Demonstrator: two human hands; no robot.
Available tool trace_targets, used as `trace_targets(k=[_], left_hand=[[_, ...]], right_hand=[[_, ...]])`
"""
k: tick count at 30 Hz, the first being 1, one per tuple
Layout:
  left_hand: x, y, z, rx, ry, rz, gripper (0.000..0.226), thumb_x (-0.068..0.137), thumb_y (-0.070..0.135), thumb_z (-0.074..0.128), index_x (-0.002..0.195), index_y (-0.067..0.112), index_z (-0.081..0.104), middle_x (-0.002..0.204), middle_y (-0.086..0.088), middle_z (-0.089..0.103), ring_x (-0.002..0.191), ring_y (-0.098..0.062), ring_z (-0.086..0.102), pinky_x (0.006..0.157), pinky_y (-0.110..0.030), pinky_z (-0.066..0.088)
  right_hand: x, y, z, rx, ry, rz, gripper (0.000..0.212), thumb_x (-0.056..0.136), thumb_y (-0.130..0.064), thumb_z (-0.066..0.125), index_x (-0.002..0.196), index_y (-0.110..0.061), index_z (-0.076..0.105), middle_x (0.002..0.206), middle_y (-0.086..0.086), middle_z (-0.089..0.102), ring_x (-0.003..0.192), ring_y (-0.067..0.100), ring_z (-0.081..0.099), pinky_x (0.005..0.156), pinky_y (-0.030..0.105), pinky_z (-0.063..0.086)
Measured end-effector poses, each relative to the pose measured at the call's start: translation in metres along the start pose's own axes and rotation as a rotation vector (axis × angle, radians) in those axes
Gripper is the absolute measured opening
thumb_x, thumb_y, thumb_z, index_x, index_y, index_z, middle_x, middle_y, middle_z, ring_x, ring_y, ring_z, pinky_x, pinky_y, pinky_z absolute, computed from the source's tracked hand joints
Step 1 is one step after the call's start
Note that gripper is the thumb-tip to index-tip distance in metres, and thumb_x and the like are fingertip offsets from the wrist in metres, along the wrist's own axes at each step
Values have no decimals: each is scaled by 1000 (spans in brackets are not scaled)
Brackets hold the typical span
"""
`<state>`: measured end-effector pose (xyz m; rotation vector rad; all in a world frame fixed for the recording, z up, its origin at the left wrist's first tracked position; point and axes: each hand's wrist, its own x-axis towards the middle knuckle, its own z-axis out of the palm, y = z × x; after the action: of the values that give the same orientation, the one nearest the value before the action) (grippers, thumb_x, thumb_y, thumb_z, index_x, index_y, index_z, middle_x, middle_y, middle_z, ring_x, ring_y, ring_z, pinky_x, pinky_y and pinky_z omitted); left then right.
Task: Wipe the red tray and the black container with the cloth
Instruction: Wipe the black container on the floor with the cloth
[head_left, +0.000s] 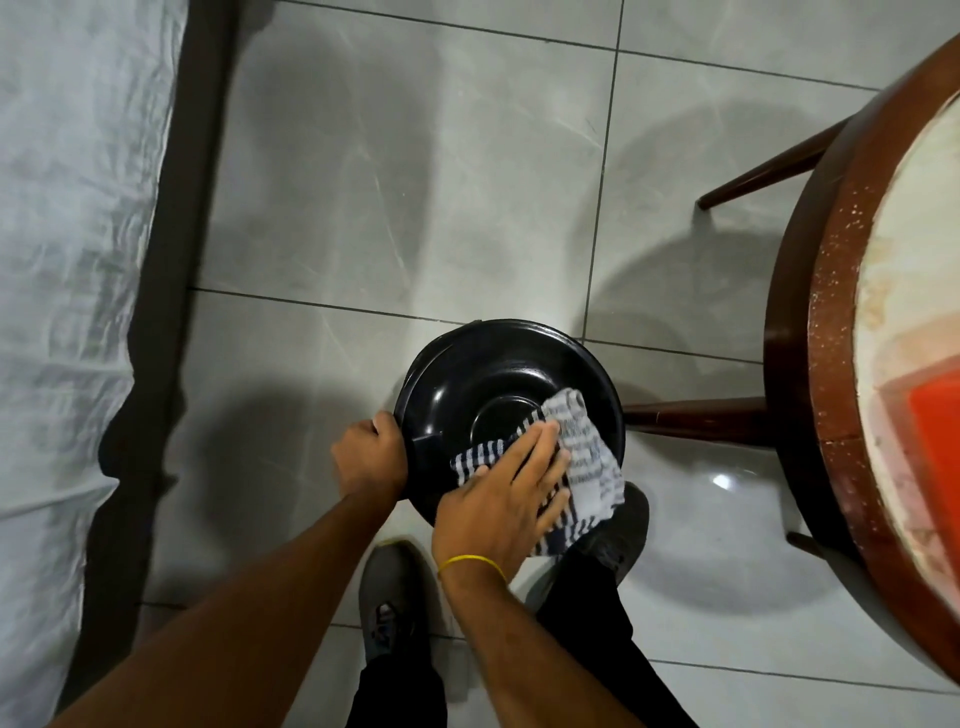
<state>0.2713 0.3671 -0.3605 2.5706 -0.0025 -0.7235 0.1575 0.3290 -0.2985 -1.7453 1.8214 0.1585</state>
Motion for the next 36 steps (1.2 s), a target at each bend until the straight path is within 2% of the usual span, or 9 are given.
trace_targets(k=[5, 10, 13, 16, 19, 23, 26, 32, 36], left_hand=[[1, -1, 2, 6, -1, -6, 45, 86, 33, 38, 50, 7, 35, 48, -5, 32, 45, -21, 32, 46, -33, 31], [-1, -2, 2, 4, 4, -33, 46, 86, 35, 38, 49, 7, 40, 47, -7, 38, 47, -25, 40, 48, -35, 33], [-2, 3, 1, 21, 8, -83, 49, 86, 35, 37, 55, 0, 51, 51, -14, 48, 54, -32, 47, 54, -39, 37], [-3, 13, -4, 133, 0, -59, 49, 100, 28, 39, 84, -8, 68, 80, -30, 67, 72, -40, 59, 69, -43, 48], [-12, 29, -18, 135, 50, 213, 29, 104, 24, 47, 108, 1, 64, 108, -22, 67, 102, -39, 61, 88, -49, 50], [-41, 59, -27, 209, -110, 655, 44, 96, 43, 56, 132, 16, 56, 133, -6, 60, 123, -25, 53, 101, -50, 46], [-52, 76, -23, 456, -251, 741, 69, 87, 50, 70, 145, 21, 49, 146, -3, 49, 134, -23, 45, 109, -49, 42], [-57, 106, -24, 625, -307, 888, 25, 85, 25, 79, 105, 17, 67, 103, -2, 61, 91, -21, 57, 80, -39, 48], [-89, 157, -63, 524, -267, 1021, 28, 73, 10, 75, 100, 13, 68, 110, -8, 70, 99, -31, 63, 84, -46, 51]], right_hand=[[19, 39, -4, -275, -74, -490, 84, 102, -27, 47, 175, -18, 7, 184, -4, 1, 171, 26, 4, 134, 56, 12], [71, 72, -46, -503, -334, -1091, 78, 106, -32, 42, 175, -22, 7, 184, -7, 3, 171, 23, 10, 134, 57, 24], [96, 75, -73, -670, -498, -1302, 80, 107, -36, 41, 175, -20, 3, 185, -5, -3, 171, 24, 5, 135, 54, 14], [94, 62, -89, -697, -559, -1304, 83, 104, -37, 44, 174, -17, 5, 185, 0, -1, 171, 26, 8, 133, 57, 17], [90, 43, -101, -512, -319, -1163, 81, 88, -34, 48, 167, -22, 31, 172, 3, 33, 153, 27, 43, 113, 57, 44], [123, 12, -113, -555, -240, -816, 98, 88, -41, 70, 171, -28, 19, 174, -1, 28, 159, 26, 31, 120, 66, 31], [150, 2, -115, -627, -329, -750, 90, 84, -46, 80, 161, -28, 36, 155, 4, 47, 144, 30, 46, 117, 65, 33], [138, 5, -134, -595, -370, -849, 42, 85, -30, 76, 124, -20, 63, 129, 8, 58, 124, 34, 55, 104, 55, 44], [115, 2, -207, -306, -375, -740, 25, 85, -20, 70, 108, -15, 62, 115, 14, 69, 111, 41, 65, 86, 47, 54]])
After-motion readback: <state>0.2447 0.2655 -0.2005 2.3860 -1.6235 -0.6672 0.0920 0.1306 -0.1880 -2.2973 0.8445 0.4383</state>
